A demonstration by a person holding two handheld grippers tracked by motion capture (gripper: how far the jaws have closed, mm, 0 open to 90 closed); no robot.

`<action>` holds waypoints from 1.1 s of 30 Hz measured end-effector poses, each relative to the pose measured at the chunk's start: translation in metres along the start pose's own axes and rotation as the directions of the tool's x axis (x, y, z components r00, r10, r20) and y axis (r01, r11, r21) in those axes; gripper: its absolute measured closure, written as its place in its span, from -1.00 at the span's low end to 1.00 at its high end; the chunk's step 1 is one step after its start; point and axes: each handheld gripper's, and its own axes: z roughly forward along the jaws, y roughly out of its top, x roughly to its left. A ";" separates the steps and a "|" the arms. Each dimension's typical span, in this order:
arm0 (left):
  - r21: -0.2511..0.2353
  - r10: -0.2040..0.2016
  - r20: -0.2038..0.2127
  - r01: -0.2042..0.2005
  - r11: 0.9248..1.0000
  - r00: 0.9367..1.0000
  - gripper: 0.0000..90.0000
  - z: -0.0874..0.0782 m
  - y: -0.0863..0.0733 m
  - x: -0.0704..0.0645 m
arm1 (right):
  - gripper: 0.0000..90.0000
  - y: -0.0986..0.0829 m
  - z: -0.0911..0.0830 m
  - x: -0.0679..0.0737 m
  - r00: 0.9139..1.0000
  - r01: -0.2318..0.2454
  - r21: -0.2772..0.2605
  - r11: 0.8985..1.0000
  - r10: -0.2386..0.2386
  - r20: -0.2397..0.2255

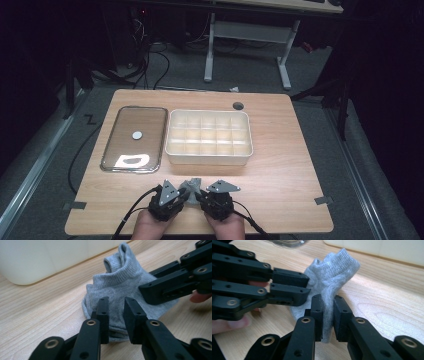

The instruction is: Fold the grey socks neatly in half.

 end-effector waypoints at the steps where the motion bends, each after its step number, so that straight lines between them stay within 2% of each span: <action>1: 0.002 -0.001 0.008 0.001 1.000 1.000 0.69 0.000 0.000 0.000 | 0.80 0.000 -0.001 0.001 1.000 0.002 -0.005 1.000 -0.002 -0.002; 5: 0.005 0.013 0.006 -0.013 1.000 1.000 0.73 0.001 0.000 -0.001 | 0.80 0.005 -0.006 0.007 1.000 0.018 -0.010 1.000 -0.018 -0.020; 11: 0.007 0.000 0.010 0.000 1.000 1.000 0.77 0.001 0.001 0.001 | 0.79 0.011 -0.005 0.015 0.999 0.042 -0.007 0.999 -0.042 -0.020; 18: 0.010 -0.005 0.018 0.005 1.000 1.000 0.79 0.001 0.001 0.002 | 0.77 0.012 -0.005 0.012 0.999 0.045 0.004 0.999 -0.045 -0.024; 21: 0.010 -0.009 0.018 0.009 1.000 1.000 0.79 0.002 0.001 0.002 | 0.64 0.012 -0.010 0.011 0.998 0.049 -0.021 0.999 -0.049 -0.028; 26: 0.010 -0.011 0.019 0.011 1.000 1.000 0.79 0.002 0.001 0.002 | 0.53 0.011 -0.023 0.001 0.999 0.046 -0.056 0.997 -0.044 0.031; 28: 0.010 -0.012 0.018 0.012 1.000 1.000 0.79 0.002 0.001 0.002 | 0.50 0.010 -0.024 -0.006 0.996 0.037 -0.059 0.998 -0.032 0.080; 30: 0.010 -0.012 0.018 0.012 1.000 1.000 0.79 0.002 0.001 0.002 | 0.39 0.008 -0.025 -0.014 0.996 0.020 -0.070 0.997 -0.013 0.088; 32: 0.010 -0.012 0.018 0.012 1.000 1.000 0.79 0.002 0.001 0.002 | 0.52 0.007 -0.022 -0.017 0.997 -0.004 -0.050 0.999 0.008 0.079; 33: 0.010 -0.012 0.018 0.012 1.000 1.000 0.79 0.002 0.001 0.002 | 0.62 0.006 -0.020 -0.017 0.995 0.003 -0.040 0.999 0.001 0.095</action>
